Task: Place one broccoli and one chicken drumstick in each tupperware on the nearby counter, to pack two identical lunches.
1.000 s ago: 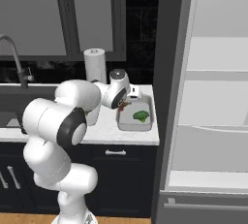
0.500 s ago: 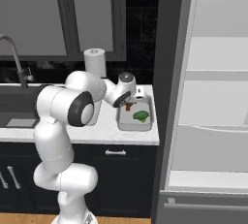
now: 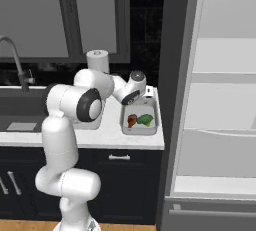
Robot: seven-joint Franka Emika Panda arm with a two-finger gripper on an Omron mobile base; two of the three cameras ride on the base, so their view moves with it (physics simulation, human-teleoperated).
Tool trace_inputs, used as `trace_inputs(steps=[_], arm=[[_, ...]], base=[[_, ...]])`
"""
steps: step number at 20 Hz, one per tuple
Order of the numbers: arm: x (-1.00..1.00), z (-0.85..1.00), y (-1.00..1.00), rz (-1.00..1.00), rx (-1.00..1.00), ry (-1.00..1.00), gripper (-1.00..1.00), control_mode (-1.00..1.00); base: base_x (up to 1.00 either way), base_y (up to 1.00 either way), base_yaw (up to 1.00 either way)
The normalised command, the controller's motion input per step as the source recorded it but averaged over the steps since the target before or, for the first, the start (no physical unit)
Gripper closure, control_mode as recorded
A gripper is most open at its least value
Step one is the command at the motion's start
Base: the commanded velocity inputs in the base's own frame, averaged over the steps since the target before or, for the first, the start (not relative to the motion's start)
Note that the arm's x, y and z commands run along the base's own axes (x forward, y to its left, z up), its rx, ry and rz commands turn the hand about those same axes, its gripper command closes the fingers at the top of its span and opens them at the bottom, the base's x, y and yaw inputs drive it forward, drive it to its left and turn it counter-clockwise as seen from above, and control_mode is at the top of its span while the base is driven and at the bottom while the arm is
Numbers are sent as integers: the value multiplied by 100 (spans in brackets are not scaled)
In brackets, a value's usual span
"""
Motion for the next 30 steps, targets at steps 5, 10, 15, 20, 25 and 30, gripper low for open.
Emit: trace_inputs(steps=[5, 10, 15, 20, 25, 30], arm=[[-29, 58, 2, 2, 0, 0, -100, -100], [-81, 60, 71, 3, -1, 2, -100, -100], [-87, 52, 81, 0, -16, -5, -100, -100], [-100, 42, 59, 0, -5, -22, -100, -100], [-100, 63, 31, 0, 0, -20, -100, -100], [-100, 68, 25, 0, 0, -23, -100, -100]], base=[[0, 0, 0], [0, 0, 0], [0, 0, 0], [0, 0, 0], [0, 0, 0], [0, 0, 0]])
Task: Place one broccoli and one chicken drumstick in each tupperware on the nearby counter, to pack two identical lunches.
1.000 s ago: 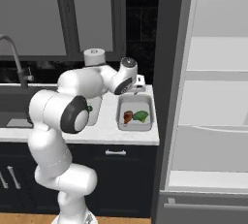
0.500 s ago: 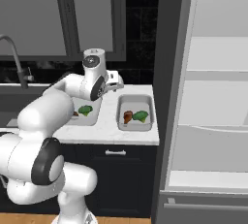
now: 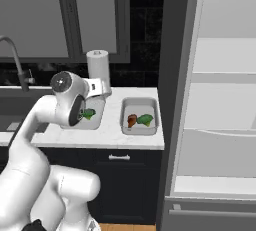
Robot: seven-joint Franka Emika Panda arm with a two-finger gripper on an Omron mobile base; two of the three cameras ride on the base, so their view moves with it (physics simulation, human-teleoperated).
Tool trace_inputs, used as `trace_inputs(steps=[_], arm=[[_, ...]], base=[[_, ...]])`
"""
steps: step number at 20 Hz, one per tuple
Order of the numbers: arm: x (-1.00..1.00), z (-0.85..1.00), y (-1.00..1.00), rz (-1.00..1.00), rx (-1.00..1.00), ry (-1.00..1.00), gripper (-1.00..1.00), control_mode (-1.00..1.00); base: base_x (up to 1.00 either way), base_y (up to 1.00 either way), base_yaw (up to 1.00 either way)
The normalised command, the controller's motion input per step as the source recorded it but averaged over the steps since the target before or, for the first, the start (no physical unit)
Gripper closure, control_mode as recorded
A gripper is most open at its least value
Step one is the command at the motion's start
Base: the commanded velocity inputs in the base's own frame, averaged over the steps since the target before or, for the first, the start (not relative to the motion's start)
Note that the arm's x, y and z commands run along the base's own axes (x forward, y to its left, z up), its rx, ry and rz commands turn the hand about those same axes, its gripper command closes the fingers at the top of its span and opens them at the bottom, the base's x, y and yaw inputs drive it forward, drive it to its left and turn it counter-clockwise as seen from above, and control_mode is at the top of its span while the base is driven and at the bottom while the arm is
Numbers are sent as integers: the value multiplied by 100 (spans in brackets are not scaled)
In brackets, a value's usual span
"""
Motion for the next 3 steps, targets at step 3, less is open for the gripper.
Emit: trace_inputs(steps=[3], arm=[[-100, 84, 13, 0, 0, -19, -100, -100]], base=[[0, 0, 0]])
